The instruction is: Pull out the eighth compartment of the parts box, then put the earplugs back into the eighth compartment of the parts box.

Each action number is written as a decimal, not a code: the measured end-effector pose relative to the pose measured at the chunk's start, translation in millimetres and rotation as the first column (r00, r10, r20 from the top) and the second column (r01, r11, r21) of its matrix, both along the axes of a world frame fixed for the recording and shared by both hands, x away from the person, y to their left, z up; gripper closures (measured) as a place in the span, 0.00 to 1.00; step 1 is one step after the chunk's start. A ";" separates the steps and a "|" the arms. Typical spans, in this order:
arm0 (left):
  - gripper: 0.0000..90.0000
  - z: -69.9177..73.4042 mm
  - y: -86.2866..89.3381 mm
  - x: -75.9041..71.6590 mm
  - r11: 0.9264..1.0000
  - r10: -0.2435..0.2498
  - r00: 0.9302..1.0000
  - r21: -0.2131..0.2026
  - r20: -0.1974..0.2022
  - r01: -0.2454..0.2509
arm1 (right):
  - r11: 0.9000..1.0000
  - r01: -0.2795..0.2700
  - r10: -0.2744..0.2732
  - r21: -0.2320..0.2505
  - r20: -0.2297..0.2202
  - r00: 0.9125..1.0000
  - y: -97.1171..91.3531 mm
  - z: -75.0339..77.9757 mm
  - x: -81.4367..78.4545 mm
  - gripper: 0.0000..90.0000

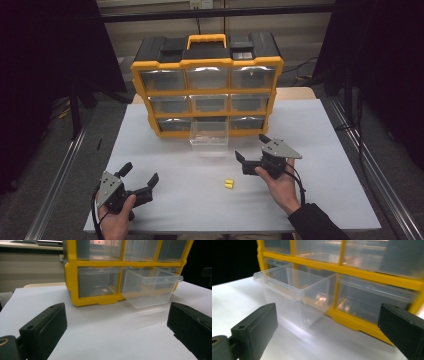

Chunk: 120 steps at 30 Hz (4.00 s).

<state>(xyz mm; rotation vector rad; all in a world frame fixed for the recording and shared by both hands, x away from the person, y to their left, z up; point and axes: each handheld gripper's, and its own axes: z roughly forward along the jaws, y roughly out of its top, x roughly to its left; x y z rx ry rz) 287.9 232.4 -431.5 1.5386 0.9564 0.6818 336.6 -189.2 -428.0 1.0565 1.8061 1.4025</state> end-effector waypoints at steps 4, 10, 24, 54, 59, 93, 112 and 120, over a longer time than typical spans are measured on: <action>0.03 -0.2 3.8 -0.3 1.000 0.013 1.000 0.001 0.003 -0.013 | 0.999 0.050 -0.050 -0.006 0.050 0.998 -13.2 2.5 -8.1 0.03; 0.03 -0.5 2.2 -0.9 1.000 0.012 1.000 0.008 0.001 -0.012 | 0.996 0.085 -0.085 0.015 0.046 0.995 -32.9 2.9 -18.8 0.02; 0.03 2.0 1.7 -2.4 1.000 0.016 1.000 0.020 0.015 -0.017 | 0.978 0.203 -0.203 0.047 -0.009 0.979 -81.5 -3.3 -50.0 0.02; 0.03 -0.8 4.6 -4.9 1.000 0.007 1.000 0.013 -0.002 -0.007 | 0.981 0.181 -0.178 0.066 -0.056 0.983 -104.1 -8.8 -68.9 0.02; 0.03 -1.5 0.2 -5.4 0.999 -0.025 1.000 0.041 0.000 0.025 | 0.990 0.120 -0.113 0.067 -0.097 0.989 -98.7 -6.9 -64.8 0.04; 0.03 -0.6 1.5 -4.1 0.999 -0.009 1.000 0.032 0.010 0.009 | 0.950 -0.310 0.309 0.047 -0.294 0.904 -27.7 -6.9 -28.8 0.08; 0.03 -0.1 1.3 -4.5 1.000 -0.017 1.000 0.025 0.009 0.017 | 0.876 -0.480 0.423 -0.054 -0.394 0.816 4.1 13.9 -0.5 0.03; 0.03 0.0 2.2 -4.0 1.000 -0.012 1.000 0.017 0.008 0.012 | 0.837 -0.545 0.456 -0.049 -0.490 0.743 13.4 12.8 17.9 0.05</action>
